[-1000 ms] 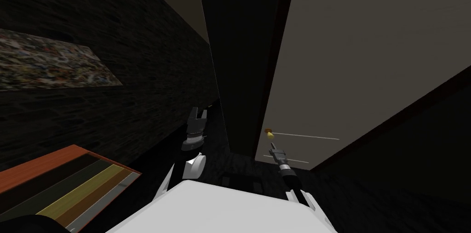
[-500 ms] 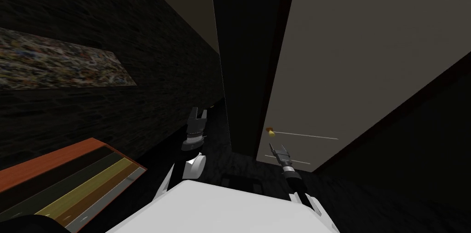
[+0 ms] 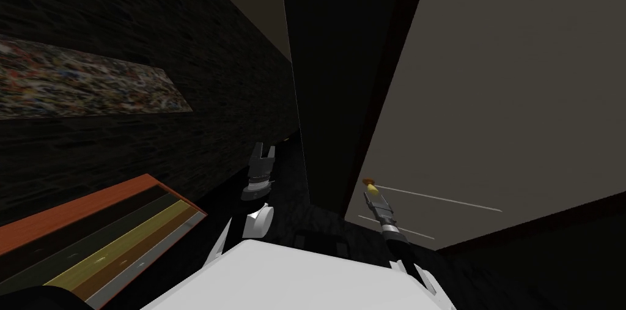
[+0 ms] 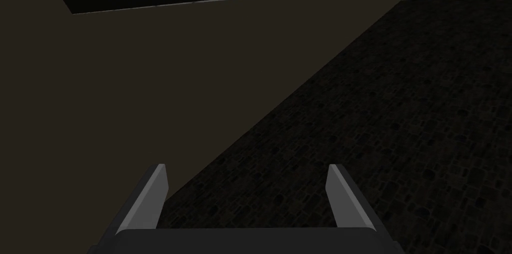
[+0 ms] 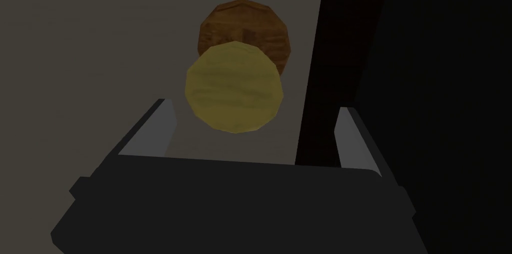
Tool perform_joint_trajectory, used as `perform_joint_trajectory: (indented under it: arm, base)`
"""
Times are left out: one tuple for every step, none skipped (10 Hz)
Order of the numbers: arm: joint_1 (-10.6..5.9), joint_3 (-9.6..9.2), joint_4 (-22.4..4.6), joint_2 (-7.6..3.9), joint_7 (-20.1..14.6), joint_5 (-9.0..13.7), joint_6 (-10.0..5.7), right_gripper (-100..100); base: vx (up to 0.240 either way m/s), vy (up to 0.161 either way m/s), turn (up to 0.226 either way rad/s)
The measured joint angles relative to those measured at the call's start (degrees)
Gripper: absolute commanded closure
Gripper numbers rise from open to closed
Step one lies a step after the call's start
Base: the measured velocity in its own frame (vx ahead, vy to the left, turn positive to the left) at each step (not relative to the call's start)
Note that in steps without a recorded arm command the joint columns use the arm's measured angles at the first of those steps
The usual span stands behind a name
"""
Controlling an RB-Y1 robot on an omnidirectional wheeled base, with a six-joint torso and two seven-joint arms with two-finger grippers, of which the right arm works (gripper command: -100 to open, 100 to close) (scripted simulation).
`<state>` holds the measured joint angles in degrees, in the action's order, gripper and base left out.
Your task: Pull the door open
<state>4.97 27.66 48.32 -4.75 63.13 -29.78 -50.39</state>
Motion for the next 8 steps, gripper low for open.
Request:
perform_joint_trajectory:
  arm:
    - [0.26, 1.40, 0.4, 0.43, 0.1, -0.1, 0.13, -100]
    - [0.40, 2.53, 0.7, 0.57, -0.1, -0.3, 0.38, -100]
    - [0.38, 2.65, 0.7, 0.56, -0.2, -0.3, 0.43, 100]
    - [0.37, 2.75, 0.8, 0.37, -0.1, -0.2, 0.46, 100]
    - [0.35, 2.74, 0.8, 0.33, -0.1, -0.2, 0.43, 100]
    - [0.38, 2.74, 0.8, 0.32, -0.1, -0.2, 0.47, 100]
    - [0.42, 2.73, 0.7, 0.33, -0.1, -0.2, 0.51, 100]
    - [0.46, 2.72, 0.7, 0.35, -0.1, -0.2, 0.53, 100]
  base:
    - [0.149, -0.049, 0.196]
    - [0.064, -0.026, 0.035]
    - [-0.009, -0.004, -0.050]
    - [-0.021, -0.002, -0.016]
    - [-0.019, 0.003, 0.013]
    - [-0.012, 0.002, 0.001]
    - [-0.007, 0.002, -0.003]
    - [0.000, 0.000, 0.000]
